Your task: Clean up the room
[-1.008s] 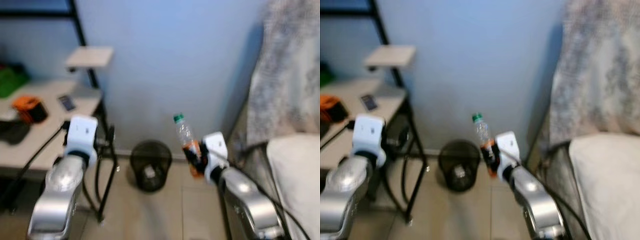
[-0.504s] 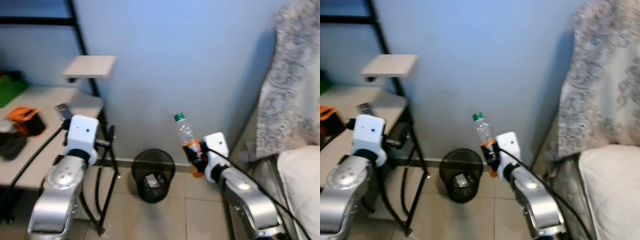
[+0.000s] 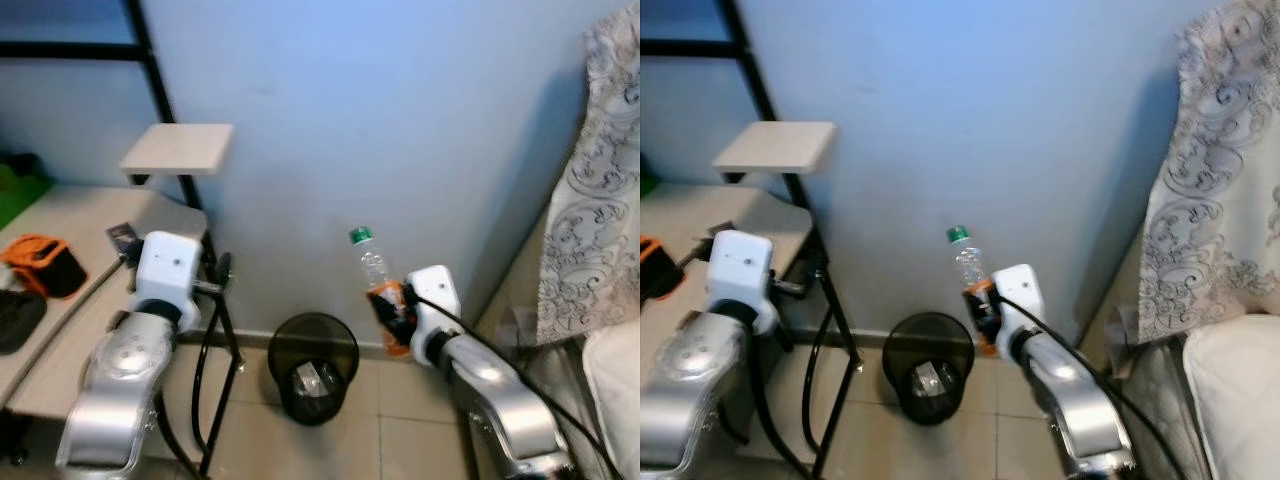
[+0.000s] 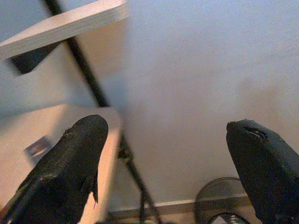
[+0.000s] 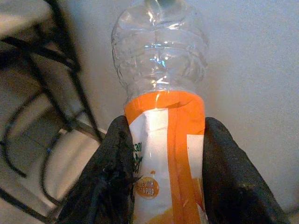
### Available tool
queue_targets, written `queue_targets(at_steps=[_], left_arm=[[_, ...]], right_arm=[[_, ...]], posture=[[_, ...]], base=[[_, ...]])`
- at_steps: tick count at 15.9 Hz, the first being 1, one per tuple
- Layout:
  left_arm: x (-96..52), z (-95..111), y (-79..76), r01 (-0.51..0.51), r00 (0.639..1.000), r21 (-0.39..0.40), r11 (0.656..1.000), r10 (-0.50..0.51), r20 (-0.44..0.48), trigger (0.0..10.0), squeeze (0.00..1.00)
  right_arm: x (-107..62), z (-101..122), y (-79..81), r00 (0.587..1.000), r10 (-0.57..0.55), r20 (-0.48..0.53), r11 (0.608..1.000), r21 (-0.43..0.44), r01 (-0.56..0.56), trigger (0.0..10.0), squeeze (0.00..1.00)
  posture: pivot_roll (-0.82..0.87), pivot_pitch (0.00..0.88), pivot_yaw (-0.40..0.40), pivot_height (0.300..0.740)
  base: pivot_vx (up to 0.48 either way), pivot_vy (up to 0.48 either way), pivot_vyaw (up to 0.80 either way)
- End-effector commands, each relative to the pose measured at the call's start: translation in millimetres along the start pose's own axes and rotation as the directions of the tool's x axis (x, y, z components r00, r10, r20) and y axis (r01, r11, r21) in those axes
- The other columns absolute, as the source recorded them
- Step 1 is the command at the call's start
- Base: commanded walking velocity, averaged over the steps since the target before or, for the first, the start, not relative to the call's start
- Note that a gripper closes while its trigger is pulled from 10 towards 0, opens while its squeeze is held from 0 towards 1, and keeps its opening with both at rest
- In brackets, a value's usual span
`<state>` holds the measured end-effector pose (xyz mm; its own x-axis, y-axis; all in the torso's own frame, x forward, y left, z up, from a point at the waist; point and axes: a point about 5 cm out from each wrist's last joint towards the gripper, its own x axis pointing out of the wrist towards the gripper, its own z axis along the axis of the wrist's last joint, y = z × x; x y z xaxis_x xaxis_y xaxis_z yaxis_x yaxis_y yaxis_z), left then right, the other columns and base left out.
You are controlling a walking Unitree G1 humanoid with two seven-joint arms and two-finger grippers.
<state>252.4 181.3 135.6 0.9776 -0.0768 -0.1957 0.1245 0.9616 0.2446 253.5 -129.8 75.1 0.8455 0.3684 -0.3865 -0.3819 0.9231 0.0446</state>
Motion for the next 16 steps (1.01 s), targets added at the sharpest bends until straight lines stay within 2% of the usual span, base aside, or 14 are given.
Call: queue_targets(at_steps=[1, 13, 14, 16], left_arm=[[-0.7, 2, 6.3, -0.016, 1.0, 0.014, 1.0, 0.016, 0.005, 10.0, 0.0], [-1.0, 0, 2.5, 0.004, 1.0, 0.017, 1.0, -0.004, -0.002, 10.0, 0.0], [-1.4, -1, -0.2, 0.026, 1.0, 0.015, 1.0, -0.026, -0.011, 10.0, 0.0], [-4.6, -3, -11.2, 0.135, 0.991, 0.032, 0.99, -0.134, -0.025, 10.0, 0.0]], right_arm=[[1.7, 7, 1.1, 1.0, -0.003, 0.02, 1.0, 0.0, 0.003, 10.0, 0.0], [1.7, 6, 1.3, 1.0, 0.001, 0.011, 1.0, -0.01, -0.001, 10.0, 0.0], [1.4, 5, 0.5, 1.0, -0.001, 0.002, 1.0, 0.004, 0.001, 10.0, 0.0], [3.1, -2, 0.4, 0.998, 0.033, -0.048, 0.999, -0.024, -0.034, 10.0, 0.0]], posture=[[-0.07, 0.0, 0.033, 0.74], [-0.07, 0.0, 0.035, 0.74], [-0.07, 0.0, 0.038, 0.74], [-0.07, 0.0, 0.039, 0.74]], base=[[0.322, 0.0, 0.0], [0.324, 0.0, 0.0], [0.322, 0.0, 0.0], [0.0, 0.0, 0.0]])
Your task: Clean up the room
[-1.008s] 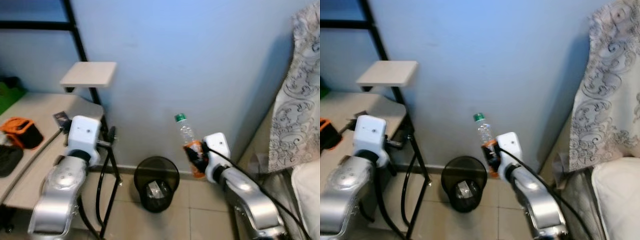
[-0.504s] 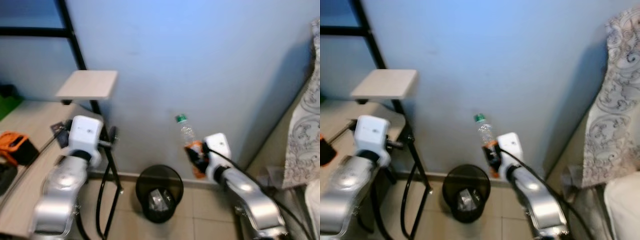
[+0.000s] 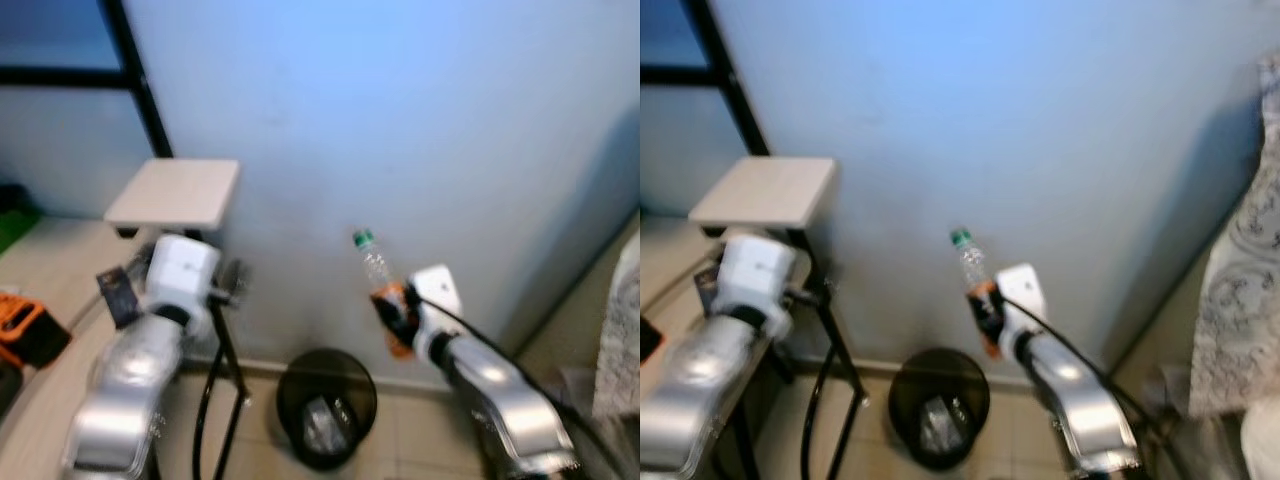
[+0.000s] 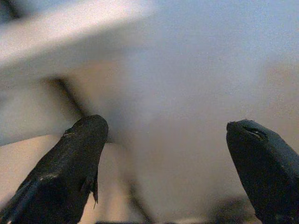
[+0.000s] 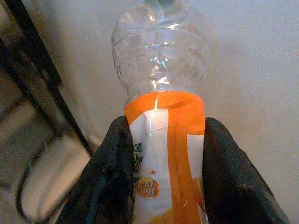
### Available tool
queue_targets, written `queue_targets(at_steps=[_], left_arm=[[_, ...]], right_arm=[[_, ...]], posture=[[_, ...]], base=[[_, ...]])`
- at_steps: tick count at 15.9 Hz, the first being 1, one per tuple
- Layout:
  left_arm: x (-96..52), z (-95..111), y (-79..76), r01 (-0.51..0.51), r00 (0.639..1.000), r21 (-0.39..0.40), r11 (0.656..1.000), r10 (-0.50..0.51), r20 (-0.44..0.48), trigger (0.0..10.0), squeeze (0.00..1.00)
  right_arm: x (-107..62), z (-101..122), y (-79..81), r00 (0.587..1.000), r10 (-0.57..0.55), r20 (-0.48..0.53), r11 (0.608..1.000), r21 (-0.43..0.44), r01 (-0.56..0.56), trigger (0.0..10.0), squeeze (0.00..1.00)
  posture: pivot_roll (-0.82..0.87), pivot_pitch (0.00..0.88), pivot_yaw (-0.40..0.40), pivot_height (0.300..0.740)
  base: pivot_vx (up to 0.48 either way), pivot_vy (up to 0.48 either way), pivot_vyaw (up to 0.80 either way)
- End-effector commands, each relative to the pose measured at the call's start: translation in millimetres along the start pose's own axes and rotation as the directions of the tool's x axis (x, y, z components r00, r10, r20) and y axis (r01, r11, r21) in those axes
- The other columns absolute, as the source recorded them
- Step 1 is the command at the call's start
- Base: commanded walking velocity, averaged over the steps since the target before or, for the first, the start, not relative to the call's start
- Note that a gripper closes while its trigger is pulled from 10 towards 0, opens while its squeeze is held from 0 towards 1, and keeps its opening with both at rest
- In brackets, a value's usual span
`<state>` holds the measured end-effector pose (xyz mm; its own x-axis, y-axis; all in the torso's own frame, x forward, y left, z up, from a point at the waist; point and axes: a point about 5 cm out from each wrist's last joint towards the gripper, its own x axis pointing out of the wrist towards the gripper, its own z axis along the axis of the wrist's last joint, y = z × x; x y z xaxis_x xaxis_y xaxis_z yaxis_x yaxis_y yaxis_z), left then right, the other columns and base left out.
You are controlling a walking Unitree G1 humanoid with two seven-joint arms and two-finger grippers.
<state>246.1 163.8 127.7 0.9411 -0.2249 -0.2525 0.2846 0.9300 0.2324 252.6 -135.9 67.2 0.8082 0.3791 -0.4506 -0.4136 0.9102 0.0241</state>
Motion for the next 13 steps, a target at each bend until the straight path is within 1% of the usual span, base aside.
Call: queue_targets(at_steps=[1, 3, 4, 5, 6, 7, 8, 9, 10, 12, 13], left_arm=[[-5.2, -1, -5.2, 0.111, 0.994, 0.031, 0.993, -0.11, -0.026, 10.0, 0.0], [-7.4, -3, -9.4, 0.174, 0.983, 0.039, 0.984, -0.171, -0.06, 10.0, 0.0], [-11.0, -6, -12.9, 0.25, 0.963, 0.009, 0.968, -0.248, -0.104, 10.0, 0.0], [-13.5, -7, -13.5, 0.283, 0.952, -0.001, 0.959, -0.281, -0.124, 10.0, 0.0], [-17.7, -8, -14.8, 0.334, 0.932, -0.012, 0.943, -0.332, -0.147, 10.0, 0.0], [-21.2, -7, -16.3, 0.372, 0.915, -0.028, 0.928, -0.371, -0.155, 10.0, 0.0], [-23.8, -6, -17.8, 0.397, 0.903, -0.038, 0.917, -0.398, -0.16, 10.0, 0.0], [-27.8, -5, -20.8, 0.433, 0.884, -0.056, 0.9, -0.436, -0.17, 10.0, 0.0], [-32.4, -5, -25.7, 0.472, 0.859, -0.083, 0.877, -0.48, -0.177, 10.0, 0.0], [-37.8, -6, -32.8, 0.509, 0.834, -0.105, 0.855, -0.519, -0.189, 10.0, 0.0], [-43.5, -8, -40.5, 0.541, 0.807, -0.122, 0.832, -0.555, -0.203, 10.0, 0.0]], right_arm=[[9.7, -11, 9.1, 0.988, 0.107, -0.115, 0.991, -0.063, -0.115, 10.0, 0.0], [15.3, -23, 11.0, 0.964, 0.156, -0.215, 0.975, -0.123, -0.185, 10.0, 0.0], [26.7, -33, 12.0, 0.935, 0.184, -0.304, 0.958, -0.157, -0.24, 10.0, 0.0], [33.4, -36, 14.3, 0.925, 0.192, -0.329, 0.952, -0.169, -0.257, 10.0, 0.0], [42.5, -40, 18.9, 0.91, 0.206, -0.359, 0.941, -0.181, -0.285, 10.0, 0.0], [49.8, -42, 22.9, 0.904, 0.209, -0.372, 0.936, -0.191, -0.296, 10.0, 0.0], [54.6, -43, 25.7, 0.904, 0.204, -0.376, 0.937, -0.191, -0.291, 10.0, 0.0], [60.6, -45, 28.3, 0.905, 0.187, -0.382, 0.94, -0.197, -0.278, 10.0, 0.0], [65.1, -47, 28.7, 0.904, 0.164, -0.394, 0.942, -0.209, -0.262, 10.0, 0.0], [68.8, -49, 25.9, 0.91, 0.136, -0.392, 0.951, -0.206, -0.231, 10.0, 0.0], [70.2, -49, 24.0, 0.916, 0.125, -0.381, 0.955, -0.205, -0.215, 10.0, 0.0]], posture=[[-0.08, 0.0, 0.039, 0.74], [-0.08, 0.0, 0.04, 0.74], [-0.08, 0.0, 0.036, 0.74], [-0.08, 0.0, 0.035, 0.74], [-0.08, 0.0, 0.03, 0.74], [-0.08, 0.0, 0.027, 0.74], [-0.07, 0.0, 0.02, 0.74], [-0.07, 0.0, 0.011, 0.74], [-0.07, 0.0, 0.003, 0.74], [-0.07, 0.0, -0.014, 0.74], [-0.07, 0.0, -0.031, 0.74]], base=[[0.0, 0.0, 0.0], [0.0, 0.0, 0.0], [0.0, 0.0, 0.0], [0.0, 0.0, 0.0], [0.0, 0.0, 0.0], [0.0, 0.0, 0.0], [0.0, 0.0, 0.0], [0.0, 0.0, 0.0], [0.0, 0.0, 0.0], [0.0, 0.0, 0.0], [0.0, 0.0, 0.0]])
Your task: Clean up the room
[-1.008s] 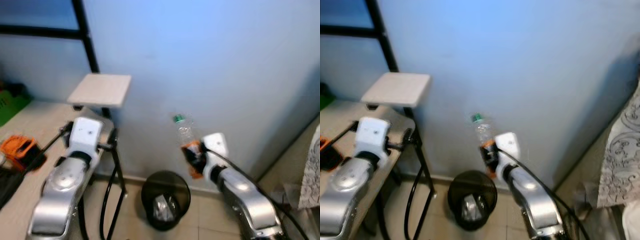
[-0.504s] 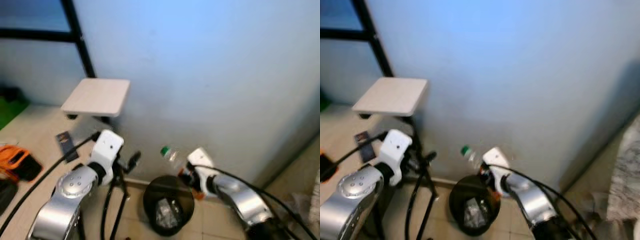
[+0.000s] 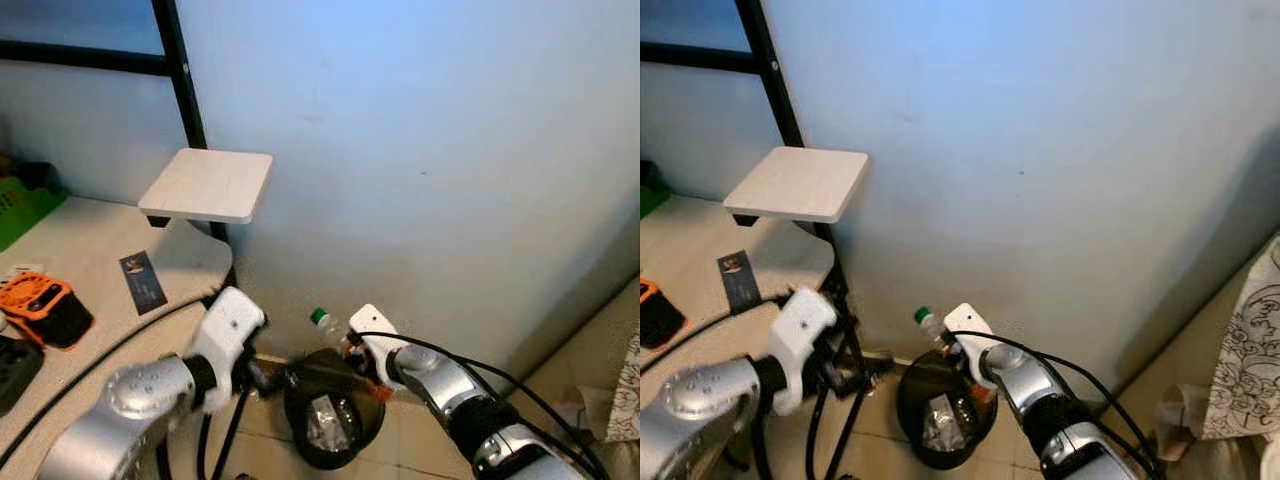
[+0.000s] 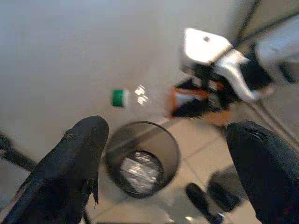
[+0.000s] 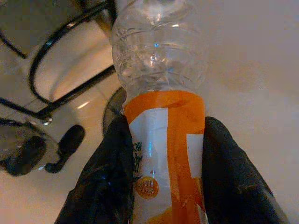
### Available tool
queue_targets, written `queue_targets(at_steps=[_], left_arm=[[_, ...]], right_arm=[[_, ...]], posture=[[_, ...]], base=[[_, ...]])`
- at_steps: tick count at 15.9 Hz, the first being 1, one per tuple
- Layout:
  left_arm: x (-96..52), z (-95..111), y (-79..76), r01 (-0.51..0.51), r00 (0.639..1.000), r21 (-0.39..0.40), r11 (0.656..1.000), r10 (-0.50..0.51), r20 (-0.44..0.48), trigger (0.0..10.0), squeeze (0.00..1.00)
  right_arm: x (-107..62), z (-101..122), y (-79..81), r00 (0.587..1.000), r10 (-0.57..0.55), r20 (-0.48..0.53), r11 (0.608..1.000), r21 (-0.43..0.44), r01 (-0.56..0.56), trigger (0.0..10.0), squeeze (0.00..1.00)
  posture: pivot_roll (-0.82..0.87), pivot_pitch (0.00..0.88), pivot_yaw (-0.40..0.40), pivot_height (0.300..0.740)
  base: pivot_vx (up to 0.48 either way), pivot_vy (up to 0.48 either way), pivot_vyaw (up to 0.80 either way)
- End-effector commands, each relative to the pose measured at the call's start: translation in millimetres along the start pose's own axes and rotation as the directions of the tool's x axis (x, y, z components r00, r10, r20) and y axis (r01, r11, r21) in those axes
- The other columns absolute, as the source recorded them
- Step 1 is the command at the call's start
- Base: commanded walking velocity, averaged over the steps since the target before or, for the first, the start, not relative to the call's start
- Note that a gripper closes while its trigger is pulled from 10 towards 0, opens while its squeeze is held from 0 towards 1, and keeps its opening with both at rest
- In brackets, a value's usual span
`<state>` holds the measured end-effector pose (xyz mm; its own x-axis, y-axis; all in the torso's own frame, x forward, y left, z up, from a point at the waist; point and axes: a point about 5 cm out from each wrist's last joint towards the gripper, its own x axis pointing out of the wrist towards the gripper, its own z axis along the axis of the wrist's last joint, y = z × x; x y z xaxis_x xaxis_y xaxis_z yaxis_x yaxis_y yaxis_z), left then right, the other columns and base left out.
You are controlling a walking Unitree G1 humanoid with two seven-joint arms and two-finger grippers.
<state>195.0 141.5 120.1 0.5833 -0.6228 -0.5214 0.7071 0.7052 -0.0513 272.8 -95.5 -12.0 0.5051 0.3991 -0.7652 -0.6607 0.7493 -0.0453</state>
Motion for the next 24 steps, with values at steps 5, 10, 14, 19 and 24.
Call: queue_targets(at_steps=[5, 10, 14, 19, 24], left_arm=[[-7.2, -13, -2.5, 0.015, 0.991, 0.011, 1.0, -0.013, -0.134, 10.0, 0.0], [-10.6, -16, -4.0, 0.034, 0.983, 0.017, 0.999, -0.03, -0.183, 10.0, 0.0], [-12.8, -16, -1.7, 0.028, 0.98, 0.02, 0.999, -0.024, -0.197, 10.0, 0.0], [-12.3, -16, 2.1, 0.02, 0.981, 0.017, 1.0, -0.016, -0.194, 10.0, 0.0], [-12.4, -15, 4.0, 0.016, 0.982, 0.015, 1.0, -0.013, -0.187, 10.0, 0.0]], right_arm=[[4.0, 23, -4.2, 0.996, -0.024, 0.083, 1.0, 0.011, 0.024, 10.0, 0.0], [8.1, 28, 3.2, 0.995, 0.028, 0.092, 0.999, 0.038, -0.032, 10.0, 1.0], [9.4, 29, 5.9, 0.994, 0.057, 0.092, 0.996, 0.065, -0.063, 10.0, 1.0], [11.9, 24, 16.1, 0.988, 0.123, 0.096, 0.98, 0.143, -0.136, 10.0, 1.0], [11.1, 20, 14.7, 0.986, 0.134, 0.097, 0.977, 0.155, -0.148, 10.0, 1.0]], posture=[[-0.08, 0.026, -0.041, 0.74], [-0.07, 0.036, -0.035, 0.74], [-0.07, 0.03, -0.027, 0.74], [-0.06, 0.013, -0.023, 0.74], [-0.06, 0.004, -0.025, 0.74]], base=[[0.0, 0.0, 0.0], [0.0, 0.0, 0.0], [0.0, 0.0, 0.0], [0.0, 0.0, 0.0], [0.0, 0.0, 0.0]])
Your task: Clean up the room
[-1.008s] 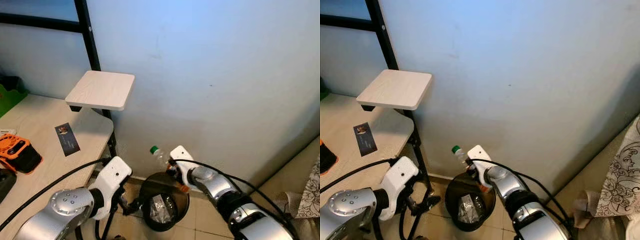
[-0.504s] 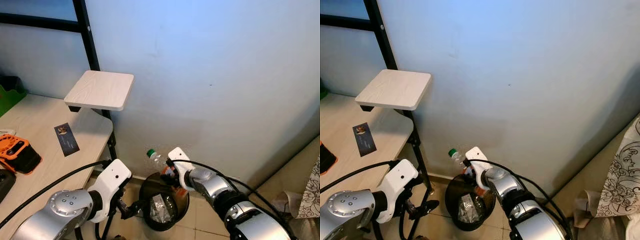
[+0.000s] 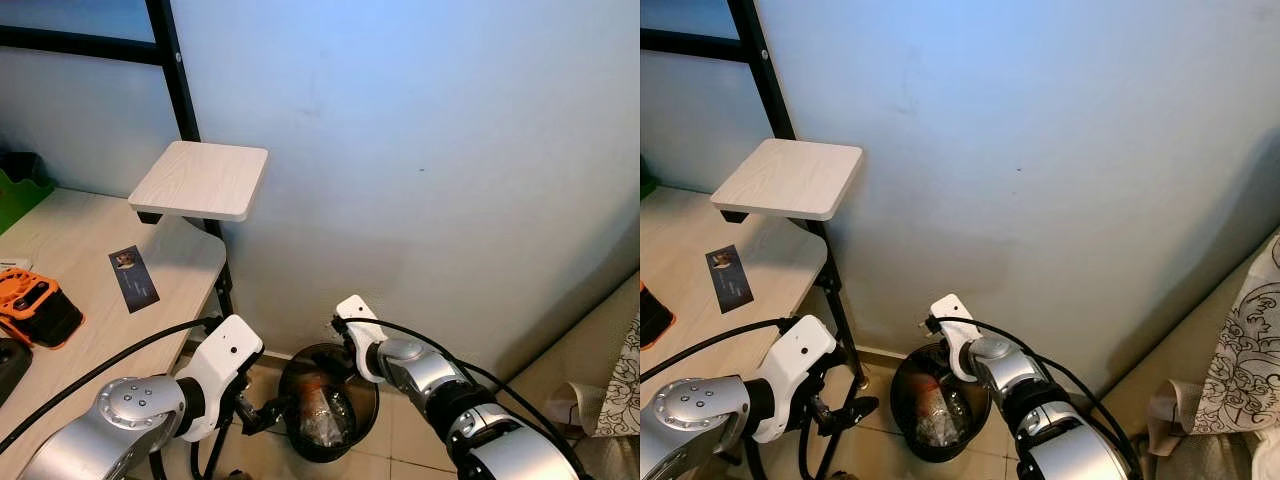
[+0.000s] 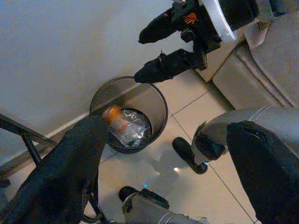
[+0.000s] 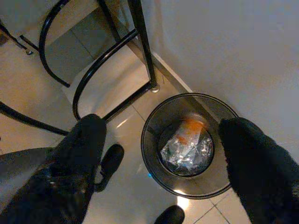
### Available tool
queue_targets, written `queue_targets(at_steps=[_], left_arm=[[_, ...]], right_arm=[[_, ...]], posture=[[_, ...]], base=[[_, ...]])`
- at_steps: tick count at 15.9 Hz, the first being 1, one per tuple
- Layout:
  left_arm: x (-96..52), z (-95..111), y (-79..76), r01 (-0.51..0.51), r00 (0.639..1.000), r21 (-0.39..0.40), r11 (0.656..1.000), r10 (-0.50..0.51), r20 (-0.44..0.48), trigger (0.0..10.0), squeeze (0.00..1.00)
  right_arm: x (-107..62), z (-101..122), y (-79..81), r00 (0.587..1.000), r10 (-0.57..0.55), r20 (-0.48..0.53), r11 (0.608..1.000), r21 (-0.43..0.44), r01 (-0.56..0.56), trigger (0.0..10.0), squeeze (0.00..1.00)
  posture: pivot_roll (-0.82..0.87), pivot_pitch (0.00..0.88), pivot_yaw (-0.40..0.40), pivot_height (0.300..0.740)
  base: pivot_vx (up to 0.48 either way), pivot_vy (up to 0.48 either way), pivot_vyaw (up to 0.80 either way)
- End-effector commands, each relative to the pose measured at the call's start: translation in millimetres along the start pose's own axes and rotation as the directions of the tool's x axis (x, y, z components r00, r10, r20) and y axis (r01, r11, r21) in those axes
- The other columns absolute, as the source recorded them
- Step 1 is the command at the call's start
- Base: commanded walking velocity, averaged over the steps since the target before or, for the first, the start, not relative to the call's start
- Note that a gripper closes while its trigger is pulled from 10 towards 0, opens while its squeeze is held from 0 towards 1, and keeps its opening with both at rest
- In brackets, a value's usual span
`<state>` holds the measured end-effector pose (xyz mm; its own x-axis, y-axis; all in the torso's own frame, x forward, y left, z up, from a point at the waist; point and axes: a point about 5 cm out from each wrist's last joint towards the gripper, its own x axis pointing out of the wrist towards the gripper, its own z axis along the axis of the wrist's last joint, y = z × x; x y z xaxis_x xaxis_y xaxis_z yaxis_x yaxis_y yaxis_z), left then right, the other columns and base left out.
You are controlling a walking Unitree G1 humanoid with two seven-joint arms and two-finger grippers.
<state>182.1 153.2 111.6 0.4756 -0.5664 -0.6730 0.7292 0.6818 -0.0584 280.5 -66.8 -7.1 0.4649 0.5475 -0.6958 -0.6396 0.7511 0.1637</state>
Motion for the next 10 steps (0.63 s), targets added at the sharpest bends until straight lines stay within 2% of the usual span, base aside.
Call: queue_targets(at_steps=[1, 3, 5, 7, 8, 9, 10], left_arm=[[-2.3, 1, 4.9, -0.024, 1.0, 0.003, 1.0, 0.024, 0.008, 10.0, 0.0], [-1.4, 4, 8.4, -0.066, 0.997, -0.002, 0.998, 0.066, 0.039, 10.0, 0.0], [2.5, 15, 23.6, -0.225, 0.965, -0.029, 0.974, 0.227, 0.132, 10.0, 0.0], [4.4, 22, 29.5, -0.298, 0.935, -0.076, 0.951, 0.308, 0.177, 10.0, 0.0], [3.4, 28, 31.8, -0.338, 0.908, -0.088, 0.937, 0.349, 0.23, 10.0, 0.0], [2.7, 30, 34.9, -0.369, 0.885, -0.122, 0.921, 0.389, 0.255, 10.0, 0.0], [1.1, 31, 42.3, -0.416, 0.852, -0.193, 0.889, 0.455, 0.259, 10.0, 0.0]], right_arm=[[-2.4, -1, -4.1, 1.0, -0.003, 0.012, 1.0, 0.012, 0.003, 10.0, 1.0], [-8.9, 2, -11.8, 0.997, -0.014, 0.069, 1.0, 0.026, 0.012, 10.0, 1.0], [-32.7, 6, -30.7, 0.975, -0.091, 0.2, 0.994, 0.079, 0.076, 10.0, 1.0], [-59.2, 8, -43.4, 0.928, -0.222, 0.3, 0.969, 0.173, 0.176, 10.0, 1.0], [-76.4, 7, -49.3, 0.883, -0.328, 0.337, 0.934, 0.256, 0.249, 10.0, 1.0], [-87.2, 9, -49.2, 0.852, -0.375, 0.365, 0.918, 0.275, 0.286, 10.0, 1.0], [-95.0, 13, -47.0, 0.832, -0.392, 0.392, 0.911, 0.29, 0.292, 10.0, 1.0]], posture=[[-0.06, 0.0, -0.026, 0.74], [-0.07, 0.0, -0.026, 0.74], [-0.07, 0.0, -0.024, 0.74], [-0.08, 0.0, -0.017, 0.74], [-0.09, 0.0, -0.013, 0.74], [-0.09, 0.0, -0.011, 0.74], [-0.09, 0.0, -0.01, 0.74]], base=[[0.0, 0.0, 0.0], [0.0, 0.0, 0.0], [0.0, 0.0, 0.0], [0.0, 0.0, -0.28], [0.0, 0.0, -0.8], [0.0, 0.0, -0.8], [0.0, 0.0, -0.8]])
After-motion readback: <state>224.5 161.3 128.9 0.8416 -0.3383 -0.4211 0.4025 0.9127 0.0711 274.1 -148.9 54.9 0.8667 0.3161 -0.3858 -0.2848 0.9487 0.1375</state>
